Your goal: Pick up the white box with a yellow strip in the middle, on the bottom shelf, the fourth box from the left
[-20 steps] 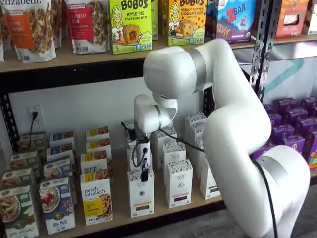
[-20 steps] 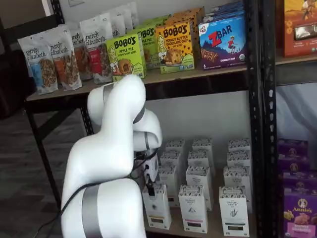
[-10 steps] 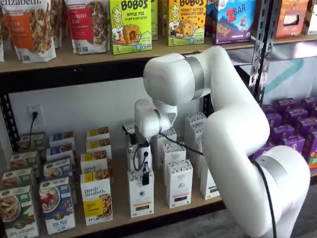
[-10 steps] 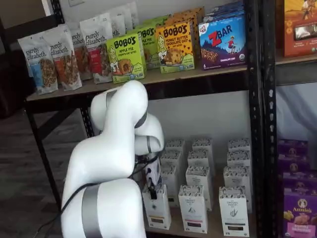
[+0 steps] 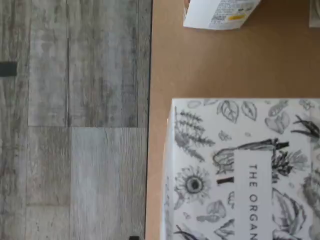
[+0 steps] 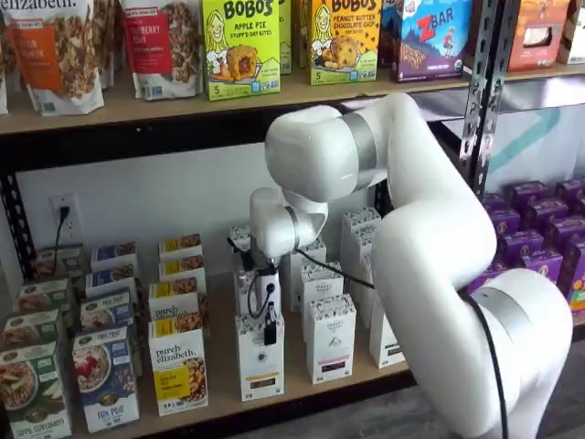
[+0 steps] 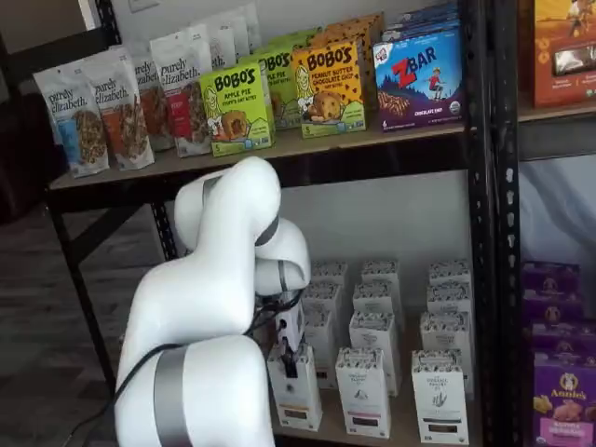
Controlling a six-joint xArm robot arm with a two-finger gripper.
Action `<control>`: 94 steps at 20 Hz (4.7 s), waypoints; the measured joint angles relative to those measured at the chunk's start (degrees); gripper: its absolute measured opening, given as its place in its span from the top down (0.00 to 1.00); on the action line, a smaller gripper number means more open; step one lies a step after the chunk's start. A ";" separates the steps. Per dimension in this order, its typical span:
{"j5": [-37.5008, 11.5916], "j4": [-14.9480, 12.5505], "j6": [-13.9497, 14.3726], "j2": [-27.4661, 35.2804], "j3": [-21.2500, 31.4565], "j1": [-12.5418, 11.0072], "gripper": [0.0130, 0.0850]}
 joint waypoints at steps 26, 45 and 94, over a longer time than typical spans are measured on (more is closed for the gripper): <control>0.23 0.85 -0.51 2.08 -2.09 0.19 0.33; -2.91 -2.32 3.14 -3.74 7.34 1.26 0.44; -9.03 -5.99 18.77 -57.75 64.73 13.61 0.56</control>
